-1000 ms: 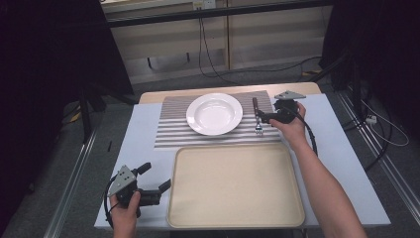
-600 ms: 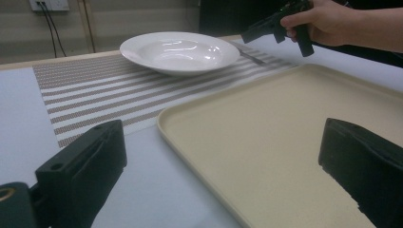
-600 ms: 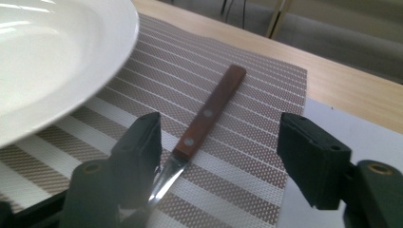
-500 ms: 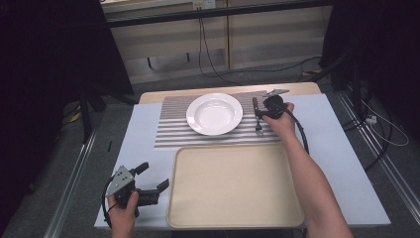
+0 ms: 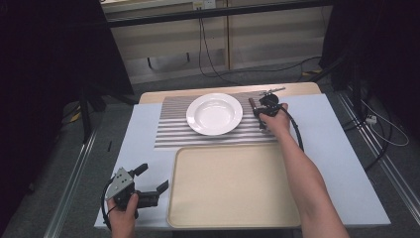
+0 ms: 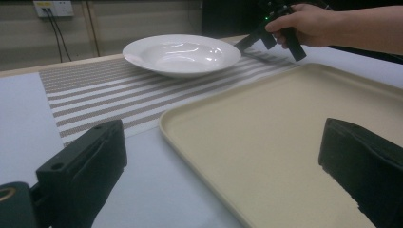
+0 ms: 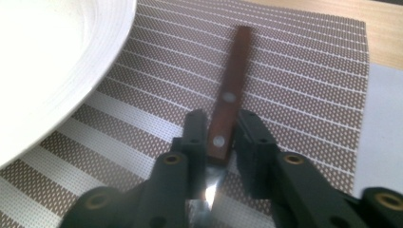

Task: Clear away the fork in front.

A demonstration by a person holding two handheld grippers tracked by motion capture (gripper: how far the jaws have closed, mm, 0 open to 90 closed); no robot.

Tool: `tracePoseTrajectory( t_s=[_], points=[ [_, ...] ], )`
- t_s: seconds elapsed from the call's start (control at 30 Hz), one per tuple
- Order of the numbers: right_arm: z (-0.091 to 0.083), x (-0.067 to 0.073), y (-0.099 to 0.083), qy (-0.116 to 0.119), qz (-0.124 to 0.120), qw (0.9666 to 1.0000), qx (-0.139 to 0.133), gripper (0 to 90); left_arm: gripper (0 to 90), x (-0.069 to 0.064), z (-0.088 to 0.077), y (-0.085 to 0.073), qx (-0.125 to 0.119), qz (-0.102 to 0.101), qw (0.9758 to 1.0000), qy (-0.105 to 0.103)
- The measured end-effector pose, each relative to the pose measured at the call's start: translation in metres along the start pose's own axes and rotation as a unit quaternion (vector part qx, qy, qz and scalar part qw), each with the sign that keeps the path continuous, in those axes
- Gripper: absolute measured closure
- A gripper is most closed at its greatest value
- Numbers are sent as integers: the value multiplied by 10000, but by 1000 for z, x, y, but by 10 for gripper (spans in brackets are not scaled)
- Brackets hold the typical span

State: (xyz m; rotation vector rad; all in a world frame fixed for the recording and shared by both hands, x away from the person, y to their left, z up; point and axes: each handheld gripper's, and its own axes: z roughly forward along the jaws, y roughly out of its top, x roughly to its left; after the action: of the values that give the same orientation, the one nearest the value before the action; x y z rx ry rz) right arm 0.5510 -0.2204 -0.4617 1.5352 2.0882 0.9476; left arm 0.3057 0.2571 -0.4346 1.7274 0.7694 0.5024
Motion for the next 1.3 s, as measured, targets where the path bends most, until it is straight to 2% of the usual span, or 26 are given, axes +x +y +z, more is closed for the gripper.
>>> tracePoseTrajectory(
  t_s=[0.17,0.2,0.23,0.3,0.33,0.47,0.5,0.57,0.63,0.73,1.0,1.17,1.23,1.3],
  points=[
    [-6,-4,-2,57,-213,9996,154,783,23,-1,-1,1,-24,8,10000,-1],
    [-9,-5,-3,84,-285,9993,219,782,23,0,-1,1,-38,23,10000,9],
    [-14,-4,-6,129,-473,9984,278,783,23,0,-1,1,-41,28,10000,18],
    [-16,-5,-8,162,-504,9982,284,783,23,0,-2,2,-62,24,10000,47],
    [-23,-6,-15,262,-498,9980,271,782,23,0,-3,2,-80,12,10000,49],
    [-34,-8,-26,349,-522,9977,242,783,23,-1,-3,3,-78,37,10000,22],
    [-41,-7,-31,384,-609,9969,312,783,23,-1,-3,3,-97,4,9999,27],
    [-44,-7,-33,392,-625,9965,381,782,23,-2,-3,4,-116,-9,9999,24],
    [-51,-7,-37,399,-776,9949,505,782,23,-2,-2,4,-141,-4,9999,10],
    [-59,-8,-43,456,-783,9945,524,782,23,-1,-1,5,-128,22,9999,-7],
    [-57,-4,-43,306,-639,9963,496,768,24,0,-4,5,-141,0,9999,7],
    [-56,-2,-40,248,-691,9956,578,774,24,-1,-3,5,-112,34,9999,-19],
    [-56,2,-41,125,-797,9950,596,775,24,-2,-3,5,-118,26,9999,-15],
    [-56,3,-41,91,-785,9950,604,775,24,-2,-3,5,-130,31,9999,3]
  ],
)
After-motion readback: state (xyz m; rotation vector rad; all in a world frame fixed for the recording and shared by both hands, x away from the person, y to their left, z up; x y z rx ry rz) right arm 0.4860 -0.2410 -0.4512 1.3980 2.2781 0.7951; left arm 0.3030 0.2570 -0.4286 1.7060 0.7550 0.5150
